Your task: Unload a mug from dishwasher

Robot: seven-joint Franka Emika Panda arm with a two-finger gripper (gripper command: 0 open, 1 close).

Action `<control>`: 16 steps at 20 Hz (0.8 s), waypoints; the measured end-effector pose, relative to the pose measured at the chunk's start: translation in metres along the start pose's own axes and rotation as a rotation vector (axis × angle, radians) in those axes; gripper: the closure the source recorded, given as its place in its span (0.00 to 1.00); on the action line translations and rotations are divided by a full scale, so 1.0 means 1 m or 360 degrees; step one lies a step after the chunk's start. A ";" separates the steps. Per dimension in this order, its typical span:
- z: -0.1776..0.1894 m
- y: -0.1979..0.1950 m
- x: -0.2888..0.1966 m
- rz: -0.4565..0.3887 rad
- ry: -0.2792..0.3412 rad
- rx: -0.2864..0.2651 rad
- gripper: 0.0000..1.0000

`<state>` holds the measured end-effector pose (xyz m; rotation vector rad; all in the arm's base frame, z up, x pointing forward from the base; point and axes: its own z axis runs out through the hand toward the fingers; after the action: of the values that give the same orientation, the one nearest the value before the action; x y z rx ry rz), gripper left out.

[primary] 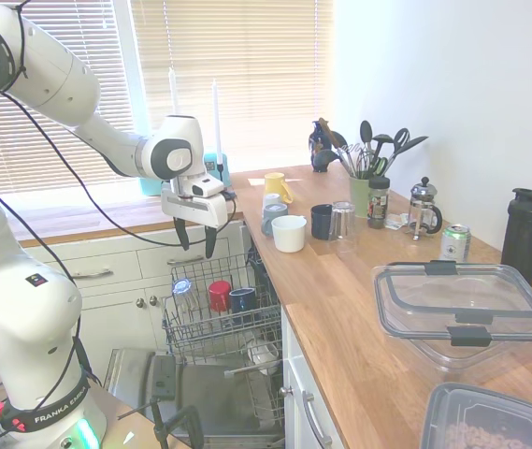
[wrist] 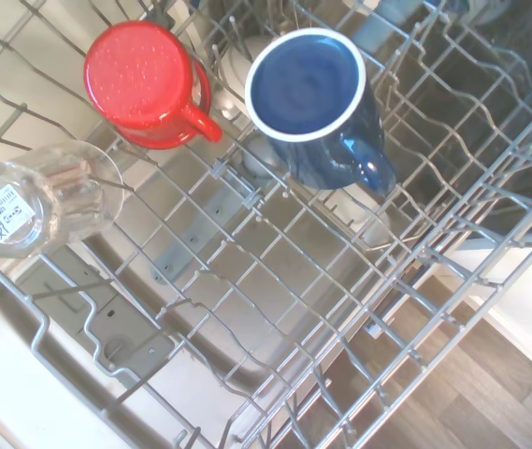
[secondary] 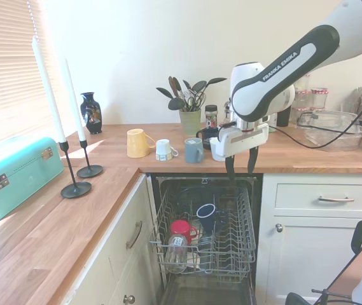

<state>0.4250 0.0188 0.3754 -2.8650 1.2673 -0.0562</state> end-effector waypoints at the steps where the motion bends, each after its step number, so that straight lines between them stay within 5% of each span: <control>1: 0.000 0.000 0.000 -0.0001 0.0000 0.0000 0.00; 10: 0.020 -0.017 -0.012 -0.0202 0.0052 -0.0076 0.00; 16: 0.057 -0.044 -0.025 -0.0408 0.0182 -0.0195 0.00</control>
<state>0.4429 0.0664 0.3190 -3.1555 0.9400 -0.1512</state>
